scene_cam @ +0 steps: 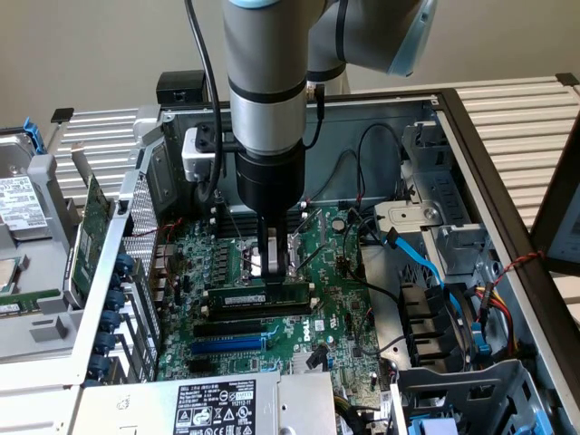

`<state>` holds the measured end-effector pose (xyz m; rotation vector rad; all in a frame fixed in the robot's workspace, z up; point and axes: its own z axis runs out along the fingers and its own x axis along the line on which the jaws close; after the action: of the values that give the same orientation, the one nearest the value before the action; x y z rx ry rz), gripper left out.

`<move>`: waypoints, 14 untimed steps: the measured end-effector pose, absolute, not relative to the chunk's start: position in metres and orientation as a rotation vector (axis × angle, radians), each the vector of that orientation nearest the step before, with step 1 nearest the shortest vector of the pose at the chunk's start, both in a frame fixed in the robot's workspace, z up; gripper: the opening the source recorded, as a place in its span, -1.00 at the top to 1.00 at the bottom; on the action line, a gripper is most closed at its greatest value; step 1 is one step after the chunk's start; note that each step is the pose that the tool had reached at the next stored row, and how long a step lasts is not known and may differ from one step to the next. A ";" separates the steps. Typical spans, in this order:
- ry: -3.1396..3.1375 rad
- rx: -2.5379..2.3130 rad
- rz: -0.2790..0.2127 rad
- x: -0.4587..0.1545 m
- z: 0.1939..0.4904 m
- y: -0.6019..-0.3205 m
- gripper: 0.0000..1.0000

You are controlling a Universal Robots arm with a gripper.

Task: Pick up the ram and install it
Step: 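Insert the ram into the slot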

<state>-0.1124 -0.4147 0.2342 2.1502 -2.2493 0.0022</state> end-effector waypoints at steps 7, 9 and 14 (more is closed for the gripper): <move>-2.251 2.151 0.000 -0.113 0.234 -0.415 0.76; -2.252 2.150 0.000 -0.112 0.234 -0.415 0.76; -2.256 2.146 0.000 -0.112 0.234 -0.415 0.76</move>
<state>-0.1123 -0.4151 0.2338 2.1458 -2.2558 -0.0003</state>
